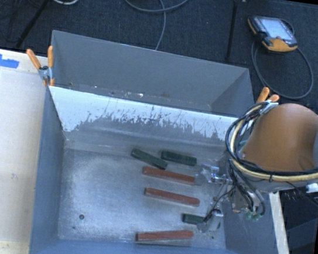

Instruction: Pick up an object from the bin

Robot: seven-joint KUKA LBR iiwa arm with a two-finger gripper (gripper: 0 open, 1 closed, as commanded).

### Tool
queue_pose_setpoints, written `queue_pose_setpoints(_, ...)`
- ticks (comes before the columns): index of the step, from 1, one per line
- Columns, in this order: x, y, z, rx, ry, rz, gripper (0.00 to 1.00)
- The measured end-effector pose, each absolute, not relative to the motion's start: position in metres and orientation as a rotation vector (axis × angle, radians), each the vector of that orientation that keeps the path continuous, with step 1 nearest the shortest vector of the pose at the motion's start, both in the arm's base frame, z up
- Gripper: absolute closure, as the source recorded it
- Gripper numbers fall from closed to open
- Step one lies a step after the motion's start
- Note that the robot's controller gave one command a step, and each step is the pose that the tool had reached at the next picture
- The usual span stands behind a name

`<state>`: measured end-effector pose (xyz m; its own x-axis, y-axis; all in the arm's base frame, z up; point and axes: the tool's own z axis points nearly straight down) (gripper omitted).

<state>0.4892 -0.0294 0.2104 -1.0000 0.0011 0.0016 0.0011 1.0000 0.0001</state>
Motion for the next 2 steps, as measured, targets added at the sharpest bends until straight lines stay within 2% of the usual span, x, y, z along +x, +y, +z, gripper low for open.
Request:
queue_pose_setpoints(1,0.48,-0.028,0.145,0.208,-3.135,0.0,0.0)
queue_pose_setpoints(2,0.476,-0.027,0.101,0.269,-3.126,-0.002,0.0)
